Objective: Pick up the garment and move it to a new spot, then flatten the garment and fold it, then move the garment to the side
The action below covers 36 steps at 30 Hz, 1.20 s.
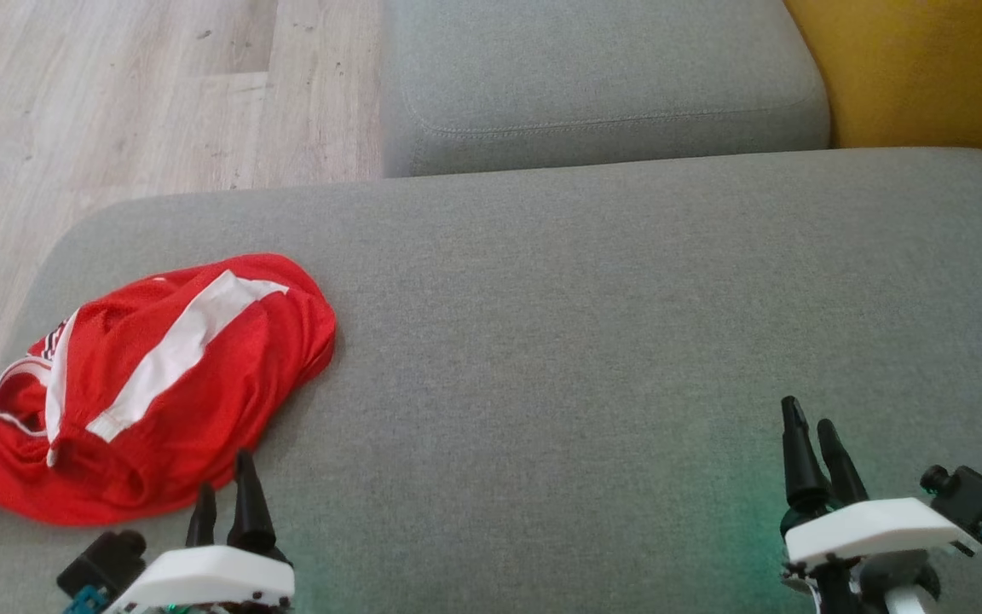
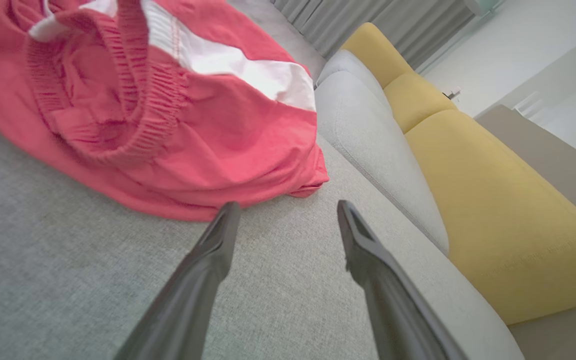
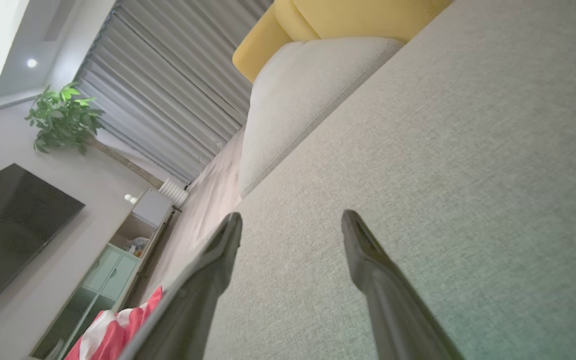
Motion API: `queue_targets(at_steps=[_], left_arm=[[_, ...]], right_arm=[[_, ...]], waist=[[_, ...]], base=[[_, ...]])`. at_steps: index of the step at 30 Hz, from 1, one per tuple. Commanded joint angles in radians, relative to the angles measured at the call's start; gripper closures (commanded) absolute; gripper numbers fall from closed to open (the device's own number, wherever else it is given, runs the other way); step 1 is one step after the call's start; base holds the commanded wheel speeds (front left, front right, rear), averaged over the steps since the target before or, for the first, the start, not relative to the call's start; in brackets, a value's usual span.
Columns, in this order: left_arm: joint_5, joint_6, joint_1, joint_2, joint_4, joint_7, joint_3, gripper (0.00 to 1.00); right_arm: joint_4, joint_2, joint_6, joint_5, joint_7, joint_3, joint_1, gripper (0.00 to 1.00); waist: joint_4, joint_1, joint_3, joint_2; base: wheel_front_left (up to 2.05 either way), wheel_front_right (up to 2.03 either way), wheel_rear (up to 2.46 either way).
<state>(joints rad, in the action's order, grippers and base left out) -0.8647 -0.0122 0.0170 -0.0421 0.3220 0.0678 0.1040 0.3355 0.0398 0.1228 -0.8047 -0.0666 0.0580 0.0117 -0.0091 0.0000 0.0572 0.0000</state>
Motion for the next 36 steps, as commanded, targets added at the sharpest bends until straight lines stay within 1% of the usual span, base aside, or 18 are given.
queue_targets(at_steps=[1, 9, 17, 23, 26, 33, 36], left_arm=[[0.044, -0.01, -0.051, -0.006, -0.031, 0.016, -0.001, 0.0], [0.134, -0.035, -0.053, -0.006, -0.043, 0.036, 0.01, 0.0], [0.233, -0.061, -0.05, -0.006, -0.05, 0.06, 0.024, 0.0], [0.291, -0.091, -0.054, -0.006, -0.038, 0.078, 0.04, 0.0], [0.336, -0.099, -0.058, -0.007, -0.039, 0.087, 0.053, 0.0], [0.437, -0.102, -0.06, -0.007, -0.05, 0.108, 0.077, 0.0], [0.486, -0.122, -0.059, -0.007, -0.068, 0.116, 0.084, 0.0]], right_arm=[[-0.041, 0.006, 0.004, 0.044, -0.018, 0.022, -0.047, 0.0], [-0.046, 0.006, 0.005, 0.117, -0.038, 0.044, -0.045, 0.0], [-0.04, 0.007, 0.005, 0.226, -0.062, 0.059, -0.048, 0.0], [-0.04, 0.007, 0.005, 0.316, -0.08, 0.069, -0.049, 0.0], [-0.041, 0.008, 0.006, 0.356, -0.088, 0.073, -0.049, 0.0], [-0.045, 0.008, 0.006, 0.448, -0.109, 0.078, -0.047, 0.0], [-0.05, 0.008, 0.006, 0.491, -0.118, 0.079, -0.045, 0.0]], waist=[[-0.001, 0.0, 0.001, 0.0], [-0.004, 0.0, 0.003, 0.0], [-0.006, 0.0, 0.008, 0.0], [-0.007, 0.0, 0.012, 0.0], [-0.008, 0.0, 0.013, 0.0], [-0.013, 0.0, 0.017, 0.0], [-0.015, 0.0, 0.018, 0.0]], base=[[0.0, 0.0, 0.0], [0.0, 0.0, 0.0], [0.0, 0.0, 0.0], [0.0, 0.0, 0.0], [0.0, 0.0, 0.0], [0.0, 0.0, 0.0], [0.0, 0.0, 0.0]])
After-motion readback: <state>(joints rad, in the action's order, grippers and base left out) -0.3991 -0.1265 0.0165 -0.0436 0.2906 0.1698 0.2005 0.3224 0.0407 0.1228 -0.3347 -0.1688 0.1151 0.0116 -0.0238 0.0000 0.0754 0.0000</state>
